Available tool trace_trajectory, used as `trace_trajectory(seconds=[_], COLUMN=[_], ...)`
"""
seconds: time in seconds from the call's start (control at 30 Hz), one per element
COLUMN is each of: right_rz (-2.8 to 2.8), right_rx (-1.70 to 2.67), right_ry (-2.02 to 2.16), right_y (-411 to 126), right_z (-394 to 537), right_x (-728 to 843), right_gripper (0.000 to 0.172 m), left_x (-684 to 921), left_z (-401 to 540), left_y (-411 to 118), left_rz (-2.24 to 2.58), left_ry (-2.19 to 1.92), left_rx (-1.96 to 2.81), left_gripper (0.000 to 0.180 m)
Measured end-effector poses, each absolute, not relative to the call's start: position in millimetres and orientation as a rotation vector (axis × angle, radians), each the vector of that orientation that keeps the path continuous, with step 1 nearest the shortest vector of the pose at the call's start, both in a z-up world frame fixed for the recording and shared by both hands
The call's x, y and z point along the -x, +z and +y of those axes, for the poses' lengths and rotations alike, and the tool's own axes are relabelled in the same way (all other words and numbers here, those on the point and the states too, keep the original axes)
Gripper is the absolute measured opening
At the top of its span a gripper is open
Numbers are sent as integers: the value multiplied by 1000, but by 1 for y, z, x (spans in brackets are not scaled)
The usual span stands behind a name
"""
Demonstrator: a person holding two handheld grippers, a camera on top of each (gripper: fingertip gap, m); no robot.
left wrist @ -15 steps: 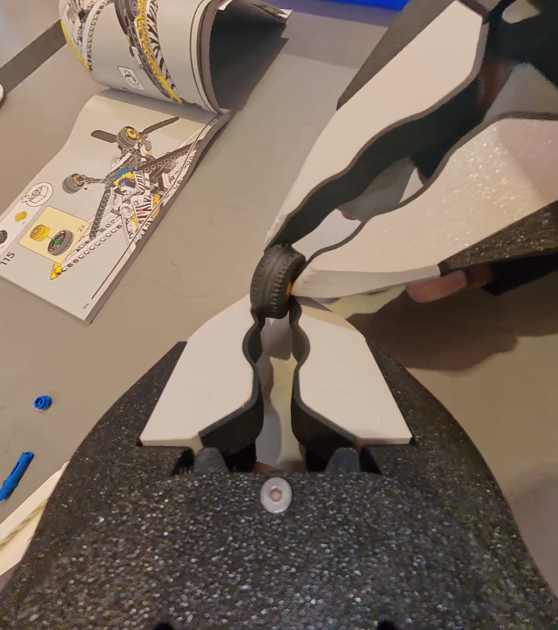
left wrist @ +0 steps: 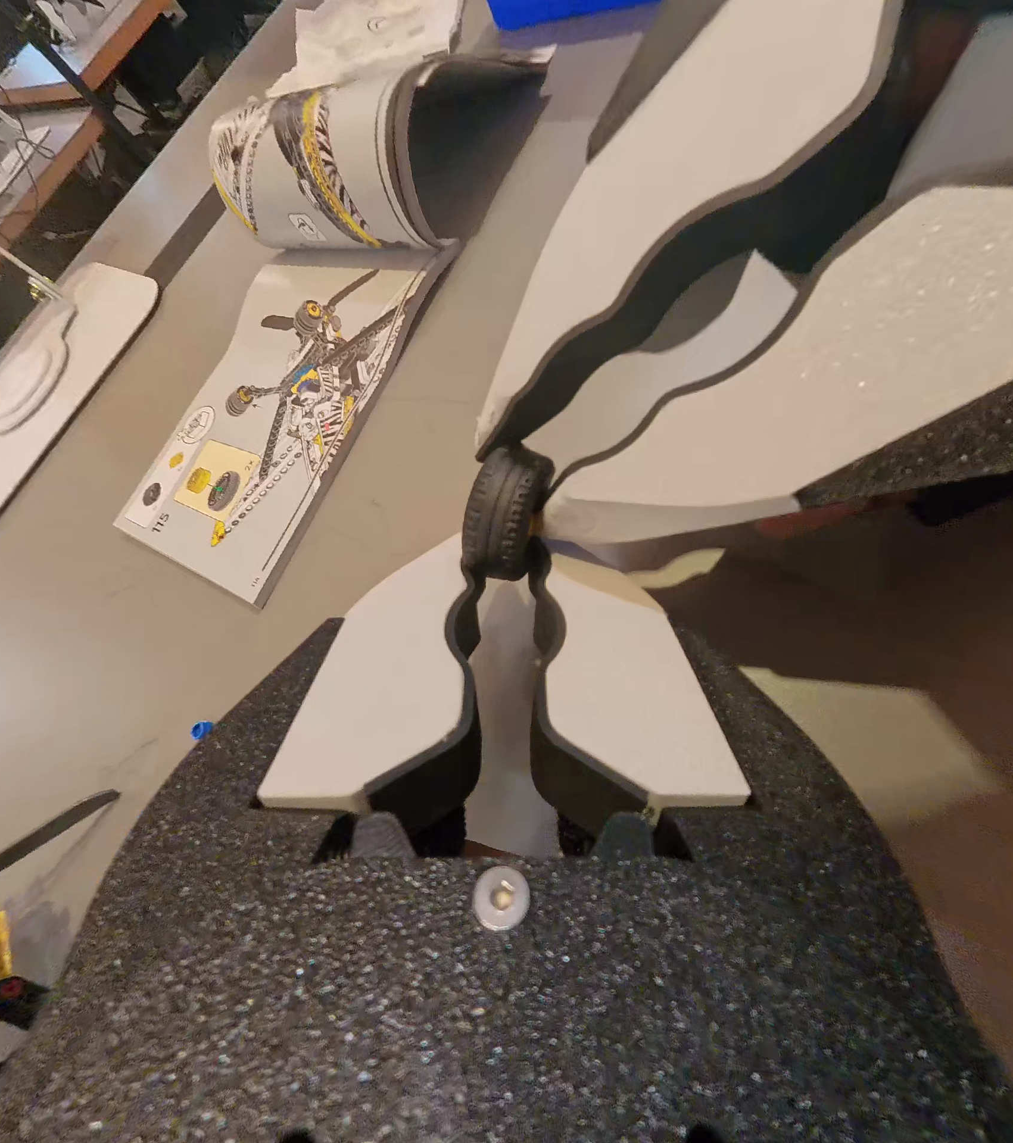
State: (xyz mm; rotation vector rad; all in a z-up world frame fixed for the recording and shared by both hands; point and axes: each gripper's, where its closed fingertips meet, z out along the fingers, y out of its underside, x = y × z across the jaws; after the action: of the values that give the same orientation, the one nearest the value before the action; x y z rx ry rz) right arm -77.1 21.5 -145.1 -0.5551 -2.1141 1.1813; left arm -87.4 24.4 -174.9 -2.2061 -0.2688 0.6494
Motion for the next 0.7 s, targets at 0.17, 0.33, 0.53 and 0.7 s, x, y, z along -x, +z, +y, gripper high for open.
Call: trace_trajectory(seconds=[0.17, 0.33, 0.53, 0.7], right_rz=[-2102, -2062, -2010, -2019], right_rx=[382, 352, 472, 576], right_ry=[1034, 966, 1027, 1107], right_y=[-148, -144, -135, -134], right_z=[20, 19, 20, 20], right_x=[74, 73, 74, 75], right_gripper=[17, 16, 15, 13], left_x=[85, 84, 86, 87], left_z=[24, 23, 23, 23], left_y=[-179, -176, -165, -165], left_rz=[-226, -208, -252, -260], left_ry=[671, 715, 764, 782], left_rx=[2237, 2230, 2172, 2166], left_gripper=[14, 13, 13, 13])
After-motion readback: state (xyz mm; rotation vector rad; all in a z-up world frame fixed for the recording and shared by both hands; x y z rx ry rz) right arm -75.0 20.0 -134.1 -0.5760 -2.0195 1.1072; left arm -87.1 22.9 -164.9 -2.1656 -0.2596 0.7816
